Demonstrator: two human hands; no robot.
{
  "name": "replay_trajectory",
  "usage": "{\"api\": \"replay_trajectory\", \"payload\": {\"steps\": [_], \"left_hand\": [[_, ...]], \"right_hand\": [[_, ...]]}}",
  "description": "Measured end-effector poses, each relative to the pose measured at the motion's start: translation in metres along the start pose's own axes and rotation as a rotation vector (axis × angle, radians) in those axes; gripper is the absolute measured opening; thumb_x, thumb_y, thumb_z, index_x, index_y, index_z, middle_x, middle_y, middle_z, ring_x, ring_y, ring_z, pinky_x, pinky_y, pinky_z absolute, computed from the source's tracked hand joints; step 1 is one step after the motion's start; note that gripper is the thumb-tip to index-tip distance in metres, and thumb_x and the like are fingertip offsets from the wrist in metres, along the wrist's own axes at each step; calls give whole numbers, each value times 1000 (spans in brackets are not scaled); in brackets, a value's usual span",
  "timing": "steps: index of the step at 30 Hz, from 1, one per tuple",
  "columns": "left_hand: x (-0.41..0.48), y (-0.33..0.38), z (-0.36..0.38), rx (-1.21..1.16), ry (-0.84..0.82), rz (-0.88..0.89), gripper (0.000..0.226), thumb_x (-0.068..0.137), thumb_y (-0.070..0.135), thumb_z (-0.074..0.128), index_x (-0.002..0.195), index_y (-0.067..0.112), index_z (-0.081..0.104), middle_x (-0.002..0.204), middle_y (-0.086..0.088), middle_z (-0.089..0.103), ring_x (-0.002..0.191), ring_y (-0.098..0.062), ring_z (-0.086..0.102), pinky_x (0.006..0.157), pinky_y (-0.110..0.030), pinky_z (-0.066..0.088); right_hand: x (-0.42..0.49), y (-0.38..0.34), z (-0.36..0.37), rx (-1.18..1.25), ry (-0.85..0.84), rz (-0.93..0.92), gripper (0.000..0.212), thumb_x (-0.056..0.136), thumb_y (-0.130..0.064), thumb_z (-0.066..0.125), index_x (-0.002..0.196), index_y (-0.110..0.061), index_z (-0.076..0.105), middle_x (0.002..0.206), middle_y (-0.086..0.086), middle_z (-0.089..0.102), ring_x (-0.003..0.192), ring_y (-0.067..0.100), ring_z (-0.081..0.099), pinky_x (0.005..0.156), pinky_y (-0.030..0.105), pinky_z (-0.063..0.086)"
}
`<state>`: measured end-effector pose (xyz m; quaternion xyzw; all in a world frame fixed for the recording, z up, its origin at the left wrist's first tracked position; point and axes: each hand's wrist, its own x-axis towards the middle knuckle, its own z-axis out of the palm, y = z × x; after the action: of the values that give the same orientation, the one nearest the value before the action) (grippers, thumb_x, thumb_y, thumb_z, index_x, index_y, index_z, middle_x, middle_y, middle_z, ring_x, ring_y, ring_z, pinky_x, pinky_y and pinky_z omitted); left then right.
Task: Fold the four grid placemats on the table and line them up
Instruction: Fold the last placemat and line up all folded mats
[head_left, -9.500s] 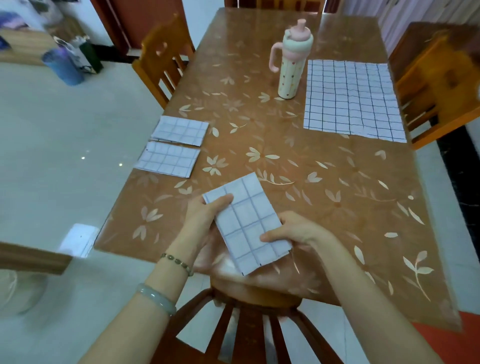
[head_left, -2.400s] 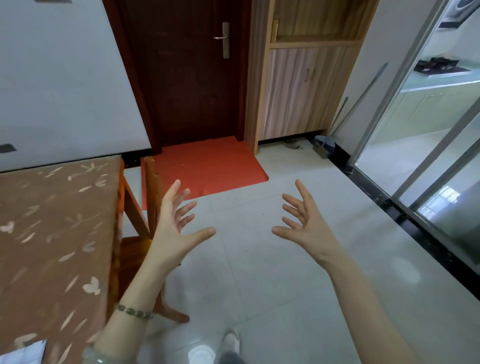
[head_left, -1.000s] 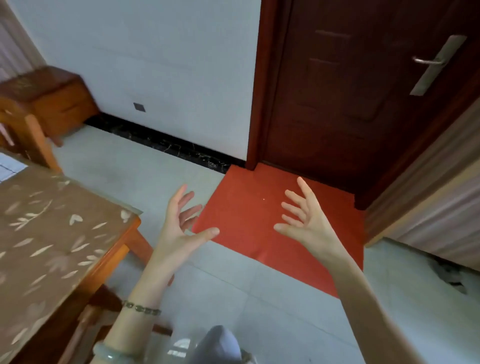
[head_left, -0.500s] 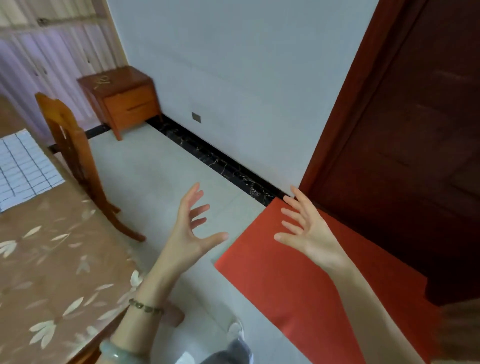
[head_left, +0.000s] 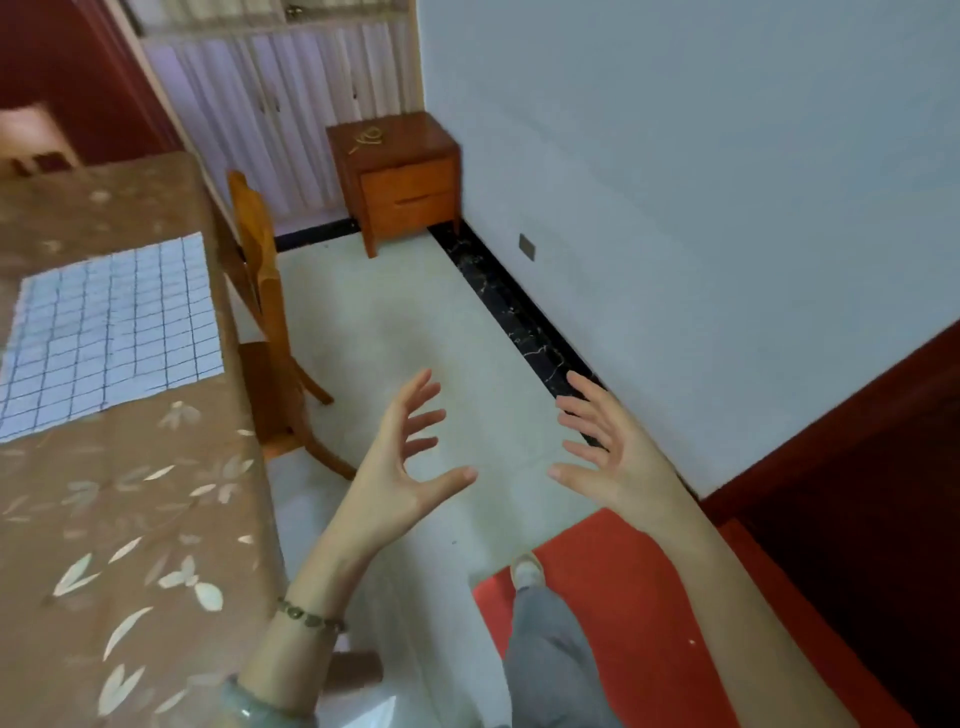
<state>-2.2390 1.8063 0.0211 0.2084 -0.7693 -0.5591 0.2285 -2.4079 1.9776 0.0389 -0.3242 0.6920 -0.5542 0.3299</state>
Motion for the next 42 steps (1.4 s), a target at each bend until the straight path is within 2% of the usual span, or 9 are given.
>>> {"api": "replay_trajectory", "payload": {"steps": [5, 12, 16, 22, 25, 27, 32, 36, 42], "left_hand": [[85, -23, -4, 34, 173, -72, 89, 65, 46, 76, 140, 45, 28, 136, 18, 46, 123, -4, 51, 97, -26, 47], [189, -34, -10, 101, 321, -157, 78, 68, 42, 75, 138, 37, 40, 134, 18, 50, 122, -2, 51, 97, -24, 47], [226, -44, -30, 112, 429, -206, 77, 74, 21, 82, 139, 30, 42, 134, 16, 52, 121, -1, 51, 97, -24, 47], [270, -71, -78, 77, 579, -279, 81, 74, 15, 81, 142, 29, 37, 134, 11, 50, 122, -2, 50, 97, -22, 45], [298, -87, -113, 94, 636, -292, 78, 73, 19, 81, 137, 37, 39, 131, 13, 51, 118, 1, 51, 99, -25, 46], [315, -98, -140, 93, 674, -292, 75, 73, 23, 82, 132, 43, 41, 131, 14, 52, 116, 2, 52, 100, -27, 46], [356, -113, -216, 82, 747, -305, 70, 67, 47, 74, 131, 39, 48, 131, 15, 55, 122, -2, 52, 103, -37, 46], [378, -122, -266, 124, 791, -344, 69, 66, 49, 73, 130, 40, 48, 126, 18, 57, 118, 3, 52, 101, -31, 47], [384, -143, -319, 125, 940, -418, 67, 68, 44, 72, 131, 37, 49, 123, 19, 59, 120, -7, 54, 101, -37, 47]], "right_hand": [[124, -3, -25, -62, -172, -11, 69, 76, 2, 74, 124, -41, 48, 129, -9, 55, 116, -3, 53, 98, 22, 46], [279, -19, -48, -150, -389, -30, 68, 76, 0, 75, 127, -36, 48, 124, -5, 58, 112, 3, 57, 98, 26, 47], [344, -25, -33, -150, -491, -34, 72, 76, 1, 75, 132, -32, 44, 124, -1, 57, 113, 6, 57, 97, 28, 48], [439, -31, 19, -176, -645, -44, 71, 76, 2, 75, 128, -35, 44, 124, 1, 57, 114, 11, 57, 98, 30, 47], [491, -36, 52, -182, -698, -54, 68, 75, 2, 75, 127, -33, 47, 123, 1, 58, 115, 10, 56, 99, 31, 47], [526, -45, 77, -187, -726, -57, 67, 75, 3, 75, 126, -31, 48, 123, 1, 58, 115, 11, 56, 100, 31, 46], [606, -79, 141, -214, -817, -88, 60, 77, 0, 74, 122, -33, 51, 120, -1, 59, 113, 11, 57, 99, 29, 46], [656, -102, 187, -247, -890, -121, 57, 78, -3, 74, 118, -37, 51, 117, -6, 60, 110, 7, 58, 97, 25, 46], [714, -120, 258, -269, -1049, -178, 58, 78, -5, 75, 118, -40, 53, 116, -8, 62, 107, 1, 59, 93, 21, 48]]}}
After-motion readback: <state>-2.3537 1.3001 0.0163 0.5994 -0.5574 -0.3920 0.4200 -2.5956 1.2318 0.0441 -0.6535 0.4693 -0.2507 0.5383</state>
